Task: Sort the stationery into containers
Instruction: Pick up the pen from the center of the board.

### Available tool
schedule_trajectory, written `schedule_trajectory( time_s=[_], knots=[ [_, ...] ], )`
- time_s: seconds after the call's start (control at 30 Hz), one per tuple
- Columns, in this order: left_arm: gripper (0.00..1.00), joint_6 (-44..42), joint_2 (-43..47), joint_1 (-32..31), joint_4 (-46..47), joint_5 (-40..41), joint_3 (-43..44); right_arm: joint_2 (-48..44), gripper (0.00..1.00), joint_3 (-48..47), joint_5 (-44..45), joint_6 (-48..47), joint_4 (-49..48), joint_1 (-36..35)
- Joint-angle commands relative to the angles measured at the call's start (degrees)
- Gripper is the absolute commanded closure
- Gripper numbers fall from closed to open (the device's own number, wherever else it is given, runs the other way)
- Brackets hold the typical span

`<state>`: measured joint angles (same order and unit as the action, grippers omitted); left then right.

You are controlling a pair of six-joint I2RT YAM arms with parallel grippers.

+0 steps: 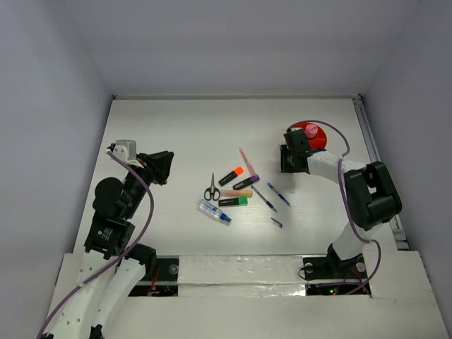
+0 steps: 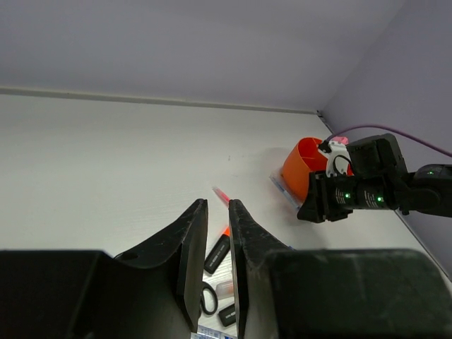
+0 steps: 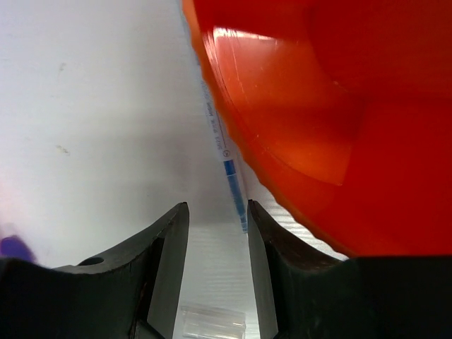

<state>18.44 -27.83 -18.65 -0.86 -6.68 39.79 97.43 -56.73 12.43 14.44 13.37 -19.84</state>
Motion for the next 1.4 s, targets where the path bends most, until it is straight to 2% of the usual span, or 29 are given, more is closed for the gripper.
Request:
schedule_trajectory(
  time_s=[0.0, 0.3, 0.4, 0.6, 0.7, 0.77, 0.93, 1.07, 1.1, 1.17, 1.3, 1.33, 1.37],
  knots=[
    [0.84, -0.68, 0.15, -0.24, 2.27, -0.88, 0.99, 1.18, 0.55, -2.77, 1.90, -1.16, 1.48, 0.76],
    [0.84, -0.77, 0.24, -0.24, 2.44, -1.14, 0.99, 2.77, 0.54, -3.65, 1.38, -1.43, 2.71, 0.76],
    [0.84, -0.77, 0.15, -0.24, 2.45, -1.23, 0.99, 3.73, 0.58, -4.35, -1.34, -1.78, 3.42, 0.76],
    [0.84, -0.77, 0.41, -0.24, 2.45, -1.15, 0.82, 3.12, 0.70, -3.56, -3.20, -1.60, 3.51, 0.76],
    [0.84, -0.51, 0.41, -0.24, 2.53, -1.23, 0.82, 3.03, 0.78, -3.39, -3.29, -1.69, 3.34, 0.76],
    [0.84, -0.33, 0.50, -0.24, 2.71, -1.32, 0.64, 2.86, 0.88, -3.48, -3.20, -1.78, 3.33, 0.76],
    [0.83, 0.11, 0.41, -0.24, 3.06, -1.58, 0.46, 0.23, 0.99, -2.60, -5.92, -3.36, 0.62, 0.76],
    [0.81, 0.46, -0.29, -0.24, 3.24, -2.02, 0.29, -5.03, 1.00, 0.11, -13.28, -5.73, -4.21, -1.17],
    [0.80, 0.63, -0.55, -0.24, 3.32, -2.20, 0.29, -6.53, 1.00, 0.82, -18.70, -6.95, -6.57, -1.87],
    [0.79, 0.99, -1.43, -0.24, 3.41, -3.25, 0.29, -9.70, 1.00, 2.23, -22.78, -8.19, -9.22, -2.92],
    [0.78, 1.69, -2.31, -0.24, 3.67, -4.13, 0.29, -18.21, 1.00, 9.94, -32.70, -8.20, -20.28, -5.30],
    [0.78, 1.78, -2.40, -0.24, 3.85, -4.31, 0.37, -19.11, 1.00, 11.36, -38.64, -6.37, -26.14, -5.91],
    [0.78, 1.95, -2.40, -0.24, 4.03, -4.57, 0.38, -19.73, 1.00, 12.51, -40.79, -5.39, -28.46, -5.92]
  ],
)
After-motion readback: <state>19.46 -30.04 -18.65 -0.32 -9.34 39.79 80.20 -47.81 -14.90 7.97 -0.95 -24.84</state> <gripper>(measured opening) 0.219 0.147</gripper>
